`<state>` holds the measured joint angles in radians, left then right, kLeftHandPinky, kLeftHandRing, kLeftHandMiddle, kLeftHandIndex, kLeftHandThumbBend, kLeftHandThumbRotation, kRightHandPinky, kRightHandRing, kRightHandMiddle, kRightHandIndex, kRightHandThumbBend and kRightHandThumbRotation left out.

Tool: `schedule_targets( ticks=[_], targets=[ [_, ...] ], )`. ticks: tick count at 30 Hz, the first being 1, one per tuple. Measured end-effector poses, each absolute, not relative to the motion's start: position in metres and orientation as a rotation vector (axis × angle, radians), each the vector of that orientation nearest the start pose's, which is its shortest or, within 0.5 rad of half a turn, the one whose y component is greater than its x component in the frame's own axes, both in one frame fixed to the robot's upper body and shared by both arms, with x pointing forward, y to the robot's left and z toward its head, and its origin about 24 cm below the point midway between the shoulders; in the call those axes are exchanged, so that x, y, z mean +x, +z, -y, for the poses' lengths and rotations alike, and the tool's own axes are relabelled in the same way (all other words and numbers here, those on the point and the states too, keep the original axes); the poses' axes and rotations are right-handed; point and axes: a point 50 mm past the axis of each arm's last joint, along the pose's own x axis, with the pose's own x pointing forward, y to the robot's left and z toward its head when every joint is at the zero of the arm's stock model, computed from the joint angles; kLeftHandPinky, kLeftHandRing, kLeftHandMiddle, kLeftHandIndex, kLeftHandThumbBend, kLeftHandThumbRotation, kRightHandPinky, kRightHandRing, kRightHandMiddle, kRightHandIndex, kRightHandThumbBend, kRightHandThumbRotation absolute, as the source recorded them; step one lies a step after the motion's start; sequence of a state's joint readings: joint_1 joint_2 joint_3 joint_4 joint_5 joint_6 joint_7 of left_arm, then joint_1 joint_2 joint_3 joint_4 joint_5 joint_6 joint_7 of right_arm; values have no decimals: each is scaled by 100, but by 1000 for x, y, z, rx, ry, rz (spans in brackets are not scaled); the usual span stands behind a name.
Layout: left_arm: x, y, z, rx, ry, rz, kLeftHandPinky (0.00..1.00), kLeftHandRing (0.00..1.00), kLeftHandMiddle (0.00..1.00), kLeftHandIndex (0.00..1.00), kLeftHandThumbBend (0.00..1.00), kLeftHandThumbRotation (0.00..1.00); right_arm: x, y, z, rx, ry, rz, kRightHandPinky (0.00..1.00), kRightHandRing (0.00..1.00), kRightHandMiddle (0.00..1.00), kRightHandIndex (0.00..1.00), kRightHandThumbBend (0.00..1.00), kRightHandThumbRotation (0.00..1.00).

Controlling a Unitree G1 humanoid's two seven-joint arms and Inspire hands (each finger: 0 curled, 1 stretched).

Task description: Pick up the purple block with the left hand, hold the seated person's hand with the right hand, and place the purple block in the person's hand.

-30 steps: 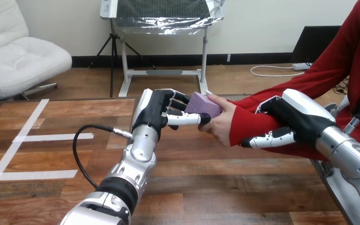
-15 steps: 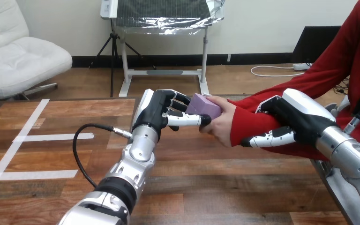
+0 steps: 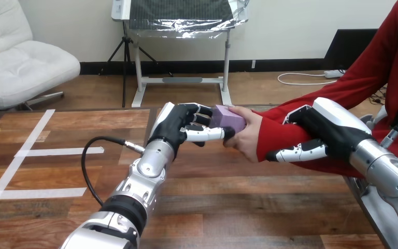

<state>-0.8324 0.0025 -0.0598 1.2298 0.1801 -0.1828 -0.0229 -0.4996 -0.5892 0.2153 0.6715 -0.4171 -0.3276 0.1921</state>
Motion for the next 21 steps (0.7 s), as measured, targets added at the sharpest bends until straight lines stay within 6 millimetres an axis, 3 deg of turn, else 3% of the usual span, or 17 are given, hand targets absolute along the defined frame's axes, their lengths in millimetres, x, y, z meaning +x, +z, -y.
schedule_targets(
  ticks=[9,21],
  targets=[
    [363,32,-74,291,-345,-203,83,79,76,80,67,64,333,71,232,-1050,379,-19,37,42,47,50,80,40],
    [362,36,-76,219,-351,-142,84,77,78,80,69,70,333,71,232,-1054,386,-23,38,43,49,53,83,44]
  ],
)
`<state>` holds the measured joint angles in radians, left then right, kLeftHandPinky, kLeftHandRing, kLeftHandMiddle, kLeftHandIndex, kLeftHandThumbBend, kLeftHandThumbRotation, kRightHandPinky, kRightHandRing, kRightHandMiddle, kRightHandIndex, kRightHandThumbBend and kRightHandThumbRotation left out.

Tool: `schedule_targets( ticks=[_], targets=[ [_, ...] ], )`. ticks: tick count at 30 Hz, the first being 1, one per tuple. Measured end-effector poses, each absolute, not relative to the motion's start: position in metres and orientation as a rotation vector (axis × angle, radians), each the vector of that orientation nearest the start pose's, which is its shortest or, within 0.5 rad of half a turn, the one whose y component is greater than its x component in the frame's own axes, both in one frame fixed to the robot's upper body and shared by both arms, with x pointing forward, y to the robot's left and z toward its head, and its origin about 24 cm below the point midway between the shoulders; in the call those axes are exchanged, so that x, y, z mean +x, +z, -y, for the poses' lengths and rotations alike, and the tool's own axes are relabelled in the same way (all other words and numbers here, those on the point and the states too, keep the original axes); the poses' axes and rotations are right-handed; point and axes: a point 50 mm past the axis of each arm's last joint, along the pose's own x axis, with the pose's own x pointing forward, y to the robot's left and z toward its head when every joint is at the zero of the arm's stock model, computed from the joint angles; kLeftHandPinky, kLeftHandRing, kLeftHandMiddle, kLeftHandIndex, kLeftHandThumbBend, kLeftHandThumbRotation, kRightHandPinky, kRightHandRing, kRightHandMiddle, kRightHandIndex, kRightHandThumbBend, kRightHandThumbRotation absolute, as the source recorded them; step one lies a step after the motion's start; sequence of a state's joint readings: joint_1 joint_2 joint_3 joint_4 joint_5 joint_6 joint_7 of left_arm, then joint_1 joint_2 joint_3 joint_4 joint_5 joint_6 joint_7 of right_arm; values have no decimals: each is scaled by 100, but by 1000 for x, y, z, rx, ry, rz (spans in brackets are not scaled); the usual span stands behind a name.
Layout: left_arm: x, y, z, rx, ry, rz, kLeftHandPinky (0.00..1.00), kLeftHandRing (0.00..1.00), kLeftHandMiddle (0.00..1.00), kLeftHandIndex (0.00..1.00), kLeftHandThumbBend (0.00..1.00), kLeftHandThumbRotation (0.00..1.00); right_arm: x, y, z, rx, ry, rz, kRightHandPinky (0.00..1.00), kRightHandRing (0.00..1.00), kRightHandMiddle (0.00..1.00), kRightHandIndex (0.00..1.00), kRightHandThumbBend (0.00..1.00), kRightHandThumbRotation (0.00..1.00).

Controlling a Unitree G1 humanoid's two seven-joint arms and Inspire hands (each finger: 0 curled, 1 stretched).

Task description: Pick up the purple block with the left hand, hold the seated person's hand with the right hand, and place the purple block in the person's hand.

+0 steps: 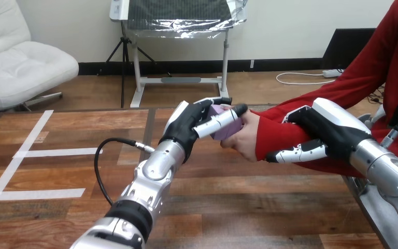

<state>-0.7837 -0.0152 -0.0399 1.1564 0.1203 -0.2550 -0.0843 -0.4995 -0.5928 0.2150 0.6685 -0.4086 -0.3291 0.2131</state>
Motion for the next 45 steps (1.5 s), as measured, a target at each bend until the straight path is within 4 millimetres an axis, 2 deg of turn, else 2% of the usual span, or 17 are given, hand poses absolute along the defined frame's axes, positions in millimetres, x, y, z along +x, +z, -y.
schedule_targets(
  ticks=[19,25,29,38,45],
  targets=[
    [352,36,-102,206,-319,-29,76,79,79,80,71,91,332,71,231,-1056,416,-25,42,47,53,58,87,52],
    [348,36,-114,209,-289,-6,79,81,81,81,74,97,332,72,229,-1060,441,-28,44,50,56,60,90,58],
    [345,37,-122,211,-270,9,83,84,83,83,75,99,331,73,228,-1066,460,-33,47,54,60,64,95,66],
    [337,38,-135,178,-219,33,91,88,86,83,73,97,331,75,226,-1090,489,-42,56,66,69,72,100,78],
    [330,38,-143,158,-198,43,94,90,87,84,71,97,330,75,226,-1103,504,-48,59,70,74,78,100,85]
  ],
)
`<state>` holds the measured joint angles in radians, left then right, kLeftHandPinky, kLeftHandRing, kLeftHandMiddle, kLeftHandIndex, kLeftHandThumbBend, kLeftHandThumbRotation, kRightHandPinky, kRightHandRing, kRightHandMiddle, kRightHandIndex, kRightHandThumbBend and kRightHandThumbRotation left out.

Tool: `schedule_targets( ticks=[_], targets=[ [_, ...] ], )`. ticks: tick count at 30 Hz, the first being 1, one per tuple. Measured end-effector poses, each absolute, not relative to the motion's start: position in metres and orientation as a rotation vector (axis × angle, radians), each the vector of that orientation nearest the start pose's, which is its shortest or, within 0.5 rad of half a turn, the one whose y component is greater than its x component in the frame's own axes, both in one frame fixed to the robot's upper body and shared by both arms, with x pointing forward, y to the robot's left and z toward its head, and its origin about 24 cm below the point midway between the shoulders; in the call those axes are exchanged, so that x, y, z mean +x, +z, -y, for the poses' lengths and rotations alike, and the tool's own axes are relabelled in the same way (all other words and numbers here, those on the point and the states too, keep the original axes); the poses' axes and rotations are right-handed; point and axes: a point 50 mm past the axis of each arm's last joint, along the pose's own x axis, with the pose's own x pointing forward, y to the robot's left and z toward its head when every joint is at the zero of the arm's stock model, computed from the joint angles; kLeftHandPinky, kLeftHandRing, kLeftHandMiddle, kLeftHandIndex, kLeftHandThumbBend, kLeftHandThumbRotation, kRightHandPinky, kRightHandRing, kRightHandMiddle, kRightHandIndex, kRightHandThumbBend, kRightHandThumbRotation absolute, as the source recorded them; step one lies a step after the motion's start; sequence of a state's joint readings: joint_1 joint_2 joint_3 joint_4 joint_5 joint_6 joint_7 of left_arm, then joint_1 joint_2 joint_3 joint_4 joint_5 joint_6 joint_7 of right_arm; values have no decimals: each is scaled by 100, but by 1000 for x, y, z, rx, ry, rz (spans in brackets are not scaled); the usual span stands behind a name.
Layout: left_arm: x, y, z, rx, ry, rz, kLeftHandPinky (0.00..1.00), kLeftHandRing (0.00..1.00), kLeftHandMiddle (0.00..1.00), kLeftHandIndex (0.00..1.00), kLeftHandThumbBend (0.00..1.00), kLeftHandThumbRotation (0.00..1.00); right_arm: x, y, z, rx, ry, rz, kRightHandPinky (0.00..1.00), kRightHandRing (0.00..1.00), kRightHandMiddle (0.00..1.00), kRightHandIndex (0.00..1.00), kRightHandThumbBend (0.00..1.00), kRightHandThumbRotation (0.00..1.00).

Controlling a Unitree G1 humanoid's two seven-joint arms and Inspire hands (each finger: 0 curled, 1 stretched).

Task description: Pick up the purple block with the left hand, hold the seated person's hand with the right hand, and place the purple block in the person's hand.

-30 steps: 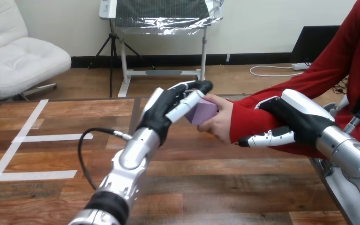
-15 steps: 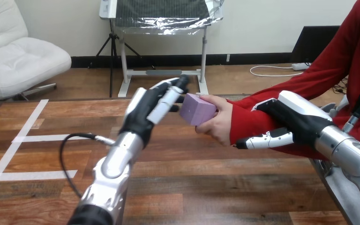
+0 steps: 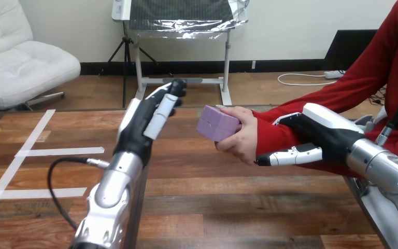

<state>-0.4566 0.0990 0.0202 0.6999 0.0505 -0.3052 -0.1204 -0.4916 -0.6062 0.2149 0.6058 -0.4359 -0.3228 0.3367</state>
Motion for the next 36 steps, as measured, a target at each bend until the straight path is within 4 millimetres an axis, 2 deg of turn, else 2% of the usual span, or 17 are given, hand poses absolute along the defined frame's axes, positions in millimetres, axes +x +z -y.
schedule_targets(
  ticks=[7,17,36],
  targets=[
    [325,36,-147,133,-190,34,98,91,88,85,70,97,328,74,228,-1111,512,-56,60,74,78,82,100,92],
    [315,28,-151,113,-185,4,99,92,87,85,62,96,326,72,231,-1113,518,-72,64,79,81,84,100,98],
    [295,7,-157,108,-195,-78,93,88,85,83,52,94,324,72,232,-1109,514,-74,69,83,83,86,100,100]
  ],
)
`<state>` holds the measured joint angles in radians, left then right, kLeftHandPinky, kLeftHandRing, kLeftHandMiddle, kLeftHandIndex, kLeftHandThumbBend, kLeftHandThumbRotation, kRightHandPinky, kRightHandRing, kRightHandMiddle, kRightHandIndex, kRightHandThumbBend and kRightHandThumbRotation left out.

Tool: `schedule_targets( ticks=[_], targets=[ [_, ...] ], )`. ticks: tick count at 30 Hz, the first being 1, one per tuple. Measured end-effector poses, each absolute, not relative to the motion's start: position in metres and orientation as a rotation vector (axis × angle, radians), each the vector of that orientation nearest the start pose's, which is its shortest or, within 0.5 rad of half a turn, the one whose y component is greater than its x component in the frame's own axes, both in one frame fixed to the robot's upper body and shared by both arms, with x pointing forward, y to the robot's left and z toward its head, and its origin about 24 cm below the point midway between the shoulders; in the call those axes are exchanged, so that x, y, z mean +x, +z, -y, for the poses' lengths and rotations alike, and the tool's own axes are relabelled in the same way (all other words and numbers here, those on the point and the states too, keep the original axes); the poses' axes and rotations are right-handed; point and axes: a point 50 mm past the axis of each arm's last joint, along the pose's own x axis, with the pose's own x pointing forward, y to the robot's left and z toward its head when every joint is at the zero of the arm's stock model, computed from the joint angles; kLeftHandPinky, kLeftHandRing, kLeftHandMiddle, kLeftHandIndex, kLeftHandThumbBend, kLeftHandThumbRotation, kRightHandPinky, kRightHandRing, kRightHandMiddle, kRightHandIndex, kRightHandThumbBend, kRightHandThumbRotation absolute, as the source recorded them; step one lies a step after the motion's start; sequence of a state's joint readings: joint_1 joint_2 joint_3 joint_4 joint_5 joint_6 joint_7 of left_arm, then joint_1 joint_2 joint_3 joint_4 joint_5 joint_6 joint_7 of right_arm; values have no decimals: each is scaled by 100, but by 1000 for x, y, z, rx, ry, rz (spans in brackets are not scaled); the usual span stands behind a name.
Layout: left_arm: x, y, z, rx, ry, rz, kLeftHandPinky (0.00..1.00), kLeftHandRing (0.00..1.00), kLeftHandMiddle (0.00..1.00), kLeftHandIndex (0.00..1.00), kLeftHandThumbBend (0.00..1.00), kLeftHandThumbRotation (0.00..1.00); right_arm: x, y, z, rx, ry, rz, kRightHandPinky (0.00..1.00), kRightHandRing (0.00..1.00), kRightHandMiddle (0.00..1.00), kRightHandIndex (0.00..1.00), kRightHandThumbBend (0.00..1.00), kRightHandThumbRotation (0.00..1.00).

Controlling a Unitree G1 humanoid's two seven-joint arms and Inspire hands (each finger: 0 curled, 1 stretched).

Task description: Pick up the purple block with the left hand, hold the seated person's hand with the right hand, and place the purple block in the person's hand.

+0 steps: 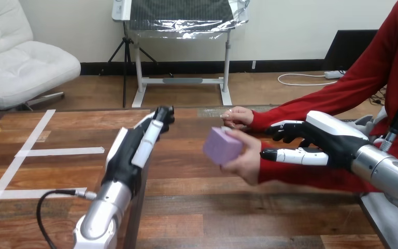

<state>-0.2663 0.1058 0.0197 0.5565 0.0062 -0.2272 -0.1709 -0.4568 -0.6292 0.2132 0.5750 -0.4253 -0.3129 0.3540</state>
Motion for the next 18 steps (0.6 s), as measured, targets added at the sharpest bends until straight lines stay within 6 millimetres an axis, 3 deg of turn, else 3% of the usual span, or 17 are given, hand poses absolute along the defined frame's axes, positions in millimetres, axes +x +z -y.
schedule_targets(
  ticks=[18],
  targets=[
    [279,-2,-161,61,-174,-94,86,81,80,76,49,82,319,92,228,-1001,472,32,69,82,85,86,100,98]
  ],
)
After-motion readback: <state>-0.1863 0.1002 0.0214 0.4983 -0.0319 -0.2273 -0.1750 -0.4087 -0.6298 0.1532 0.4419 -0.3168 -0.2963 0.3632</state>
